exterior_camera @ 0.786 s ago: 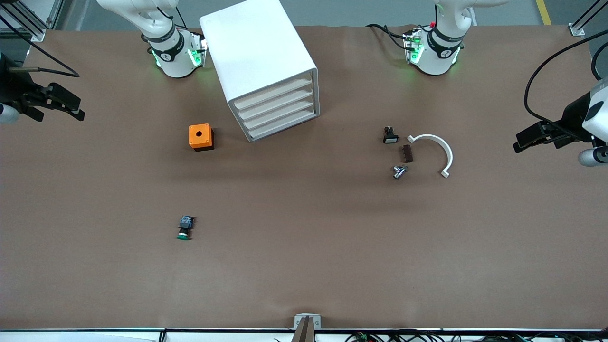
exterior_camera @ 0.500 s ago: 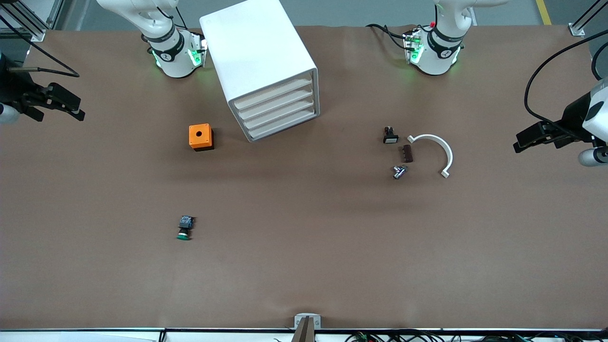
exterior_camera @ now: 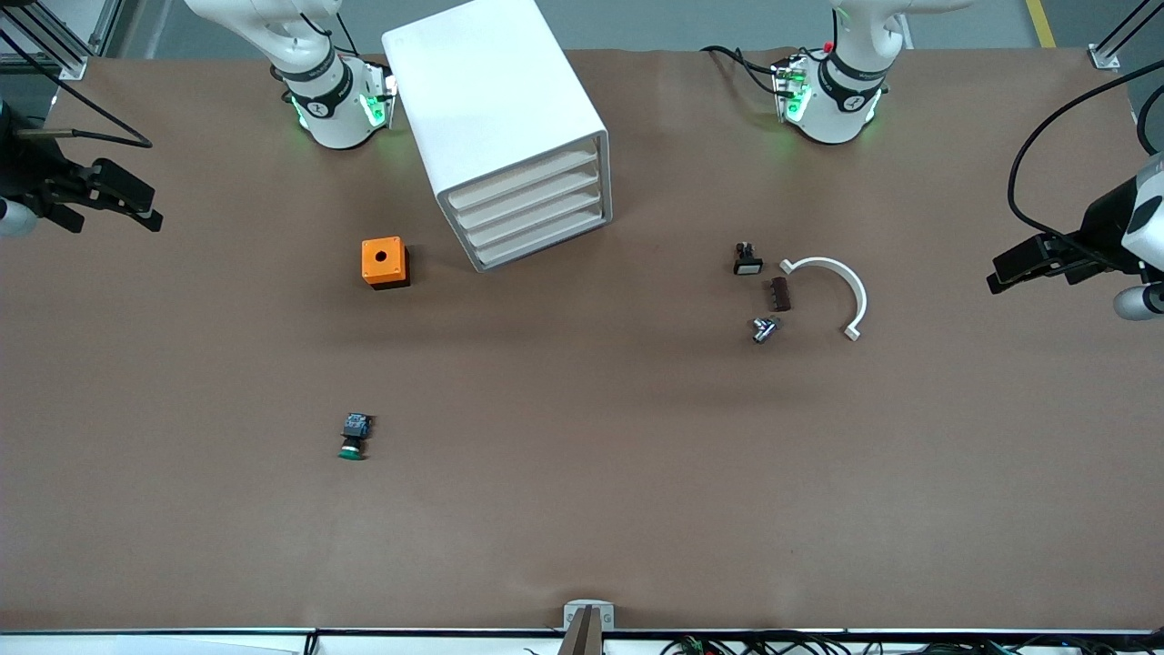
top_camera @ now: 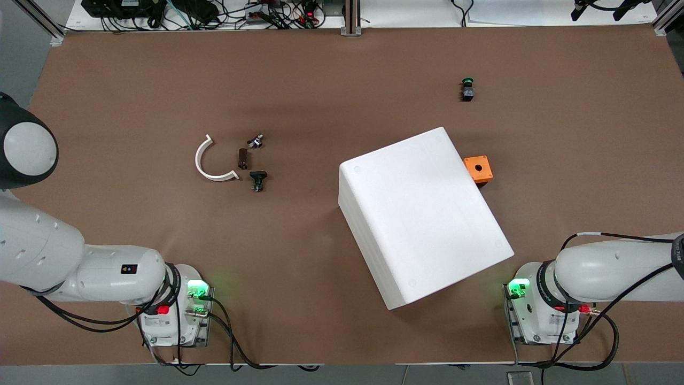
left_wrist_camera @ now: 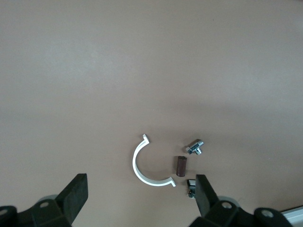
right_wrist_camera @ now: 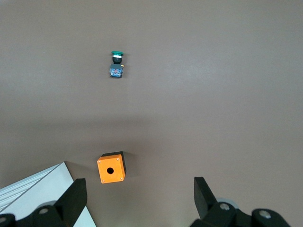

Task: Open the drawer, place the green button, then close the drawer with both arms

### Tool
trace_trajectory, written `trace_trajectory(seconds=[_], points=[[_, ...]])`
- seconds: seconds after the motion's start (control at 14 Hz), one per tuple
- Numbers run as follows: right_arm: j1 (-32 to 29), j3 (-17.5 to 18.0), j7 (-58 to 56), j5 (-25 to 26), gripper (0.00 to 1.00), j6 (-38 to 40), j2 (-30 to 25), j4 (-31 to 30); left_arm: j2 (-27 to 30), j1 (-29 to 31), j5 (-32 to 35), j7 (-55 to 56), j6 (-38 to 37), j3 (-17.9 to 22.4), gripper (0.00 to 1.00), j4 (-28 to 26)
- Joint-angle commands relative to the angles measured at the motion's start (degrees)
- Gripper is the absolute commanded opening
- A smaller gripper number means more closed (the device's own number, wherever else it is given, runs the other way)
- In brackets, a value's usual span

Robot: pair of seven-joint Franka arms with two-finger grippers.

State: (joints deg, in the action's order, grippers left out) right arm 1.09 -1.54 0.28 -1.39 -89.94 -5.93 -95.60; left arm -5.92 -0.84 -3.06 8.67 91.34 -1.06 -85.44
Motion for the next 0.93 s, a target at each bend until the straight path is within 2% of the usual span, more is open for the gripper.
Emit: trace_trajectory(seconds=[0.0,0.36,0.5,0.64,0.86], points=[[-0.56,0.13,-0.55,-0.72,1.0,0.21,0.13,0.42,-0.06,0.13,-3.51,-0.23,-2.91,-0.08,1.0,1.42],[-0.21,0.22,-0.98,0.07,1.0,-0.05,4.51,1.64,-0.06,2.15,-23.44,0.64,-5.56,0.45,1.0,1.33],[-0.21,0.22,-0.99,-0.02,1.0,-0.93,5.05,1.74,-0.5,1.02,-26.02,6.06,-5.47,-0.17,1.0,1.33],[-0.12,0.22,-0.98,-0.02,1.0,-1.9,8.72,2.17,-1.81,-1.53,-28.39,12.66,-5.47,-1.22,1.0,1.33],[-0.82,0.13,-0.9,0.07,1.0,-2.34,10.58,2.61,-5.58,-4.07,-38.82,20.66,-5.39,-1.84,1.0,1.33]])
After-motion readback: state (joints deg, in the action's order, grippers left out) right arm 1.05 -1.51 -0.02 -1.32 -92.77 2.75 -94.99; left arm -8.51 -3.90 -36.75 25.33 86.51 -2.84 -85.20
